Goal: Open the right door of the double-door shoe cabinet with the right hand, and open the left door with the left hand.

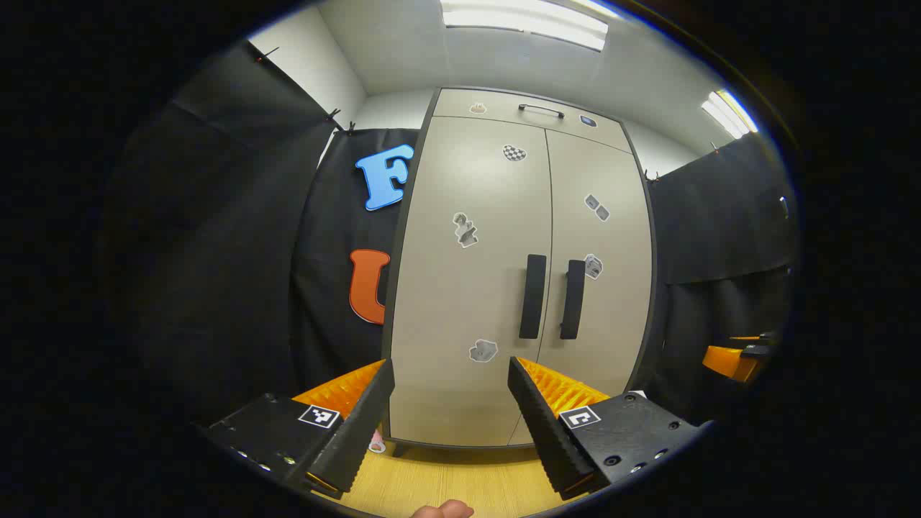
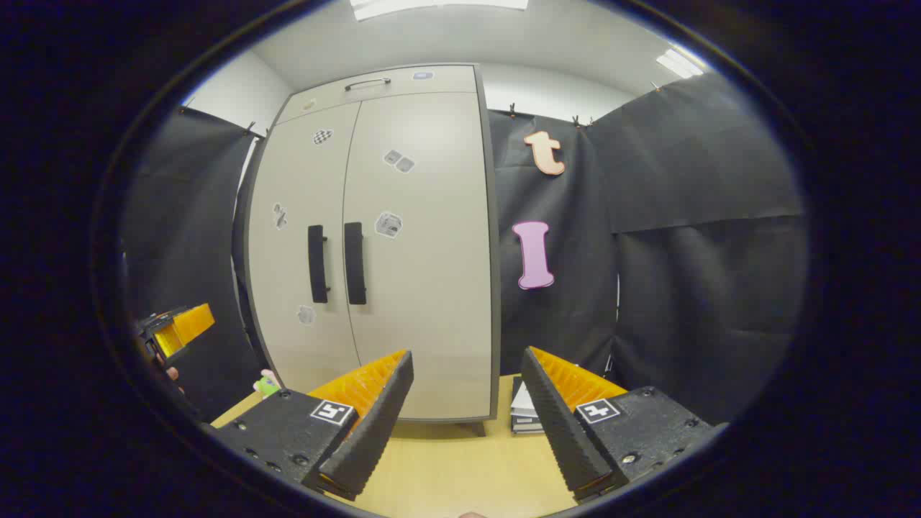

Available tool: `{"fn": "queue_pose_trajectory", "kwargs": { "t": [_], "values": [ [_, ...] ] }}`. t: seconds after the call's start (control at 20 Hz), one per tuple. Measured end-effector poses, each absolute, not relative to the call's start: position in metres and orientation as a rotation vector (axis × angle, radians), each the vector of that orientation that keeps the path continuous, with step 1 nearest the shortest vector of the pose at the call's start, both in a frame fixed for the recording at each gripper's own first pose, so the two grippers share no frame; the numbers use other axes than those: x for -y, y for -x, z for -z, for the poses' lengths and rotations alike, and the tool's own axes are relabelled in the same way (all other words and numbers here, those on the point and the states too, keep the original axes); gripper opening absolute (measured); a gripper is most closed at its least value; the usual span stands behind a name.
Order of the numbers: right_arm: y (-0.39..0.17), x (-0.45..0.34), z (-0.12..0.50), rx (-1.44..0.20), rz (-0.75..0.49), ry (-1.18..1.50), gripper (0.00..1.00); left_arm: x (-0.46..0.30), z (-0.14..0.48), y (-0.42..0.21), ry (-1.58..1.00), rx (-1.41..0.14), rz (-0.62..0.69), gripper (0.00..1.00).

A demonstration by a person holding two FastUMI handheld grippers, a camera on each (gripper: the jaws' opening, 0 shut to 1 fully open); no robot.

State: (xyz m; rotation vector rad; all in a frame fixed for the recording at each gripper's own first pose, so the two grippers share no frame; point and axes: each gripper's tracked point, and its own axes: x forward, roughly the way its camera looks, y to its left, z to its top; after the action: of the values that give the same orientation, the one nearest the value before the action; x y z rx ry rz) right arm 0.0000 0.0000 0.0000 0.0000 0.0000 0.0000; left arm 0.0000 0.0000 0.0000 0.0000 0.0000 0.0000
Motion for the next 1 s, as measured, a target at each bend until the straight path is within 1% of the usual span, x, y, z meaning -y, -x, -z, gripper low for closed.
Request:
{"fn": "queue_pose_trajectory", "kwargs": {
  "t": [0.05,0.1,0.25,0.3,0.35,0.4,0.45,0.55,0.6,0.7,0.75,0.95,1.0],
  "values": [
    [-0.001,-0.001,0.000,-0.002,0.000,0.003,0.94,0.001,-0.001,-0.001,-0.009,0.000,0.001,0.95],
    [-0.002,-0.002,-0.001,-0.001,0.000,0.005,0.97,0.002,-0.001,-0.001,-0.017,0.001,0.005,0.95],
    [-0.004,-0.005,-0.004,-0.001,-0.004,0.006,0.97,0.006,-0.003,-0.003,-0.054,0.010,0.008,0.95],
    [-0.005,-0.006,-0.008,0.011,-0.008,0.006,0.94,0.006,-0.003,-0.004,-0.073,0.011,0.006,0.95],
    [-0.007,-0.006,-0.011,0.019,-0.005,0.005,0.94,0.007,-0.003,-0.005,-0.085,0.008,0.005,0.95],
    [-0.006,-0.006,-0.010,0.012,-0.003,0.004,0.97,0.009,-0.003,-0.005,-0.085,0.004,0.012,0.95],
    [-0.005,-0.008,-0.007,0.008,-0.010,0.000,0.98,0.015,-0.002,-0.004,-0.075,-0.001,0.034,0.95],
    [-0.002,-0.012,-0.006,0.010,-0.023,0.001,0.98,0.022,0.001,-0.002,-0.060,-0.006,0.056,0.95],
    [-0.002,-0.012,-0.005,0.007,-0.023,0.011,0.94,0.022,0.002,-0.002,-0.058,-0.006,0.054,0.95],
    [0.001,-0.016,-0.002,0.006,-0.033,0.030,0.94,0.023,0.006,0.000,-0.059,-0.011,0.050,0.95],
    [0.003,-0.019,-0.001,0.008,-0.040,0.037,0.97,0.025,0.006,0.001,-0.059,-0.012,0.056,0.95],
    [0.005,-0.030,0.002,0.008,-0.064,0.048,0.97,0.028,0.003,0.002,-0.071,0.000,0.060,0.95],
    [0.006,-0.032,0.002,0.007,-0.069,0.045,0.94,0.029,0.002,0.002,-0.071,0.000,0.063,0.95]
  ]
}}
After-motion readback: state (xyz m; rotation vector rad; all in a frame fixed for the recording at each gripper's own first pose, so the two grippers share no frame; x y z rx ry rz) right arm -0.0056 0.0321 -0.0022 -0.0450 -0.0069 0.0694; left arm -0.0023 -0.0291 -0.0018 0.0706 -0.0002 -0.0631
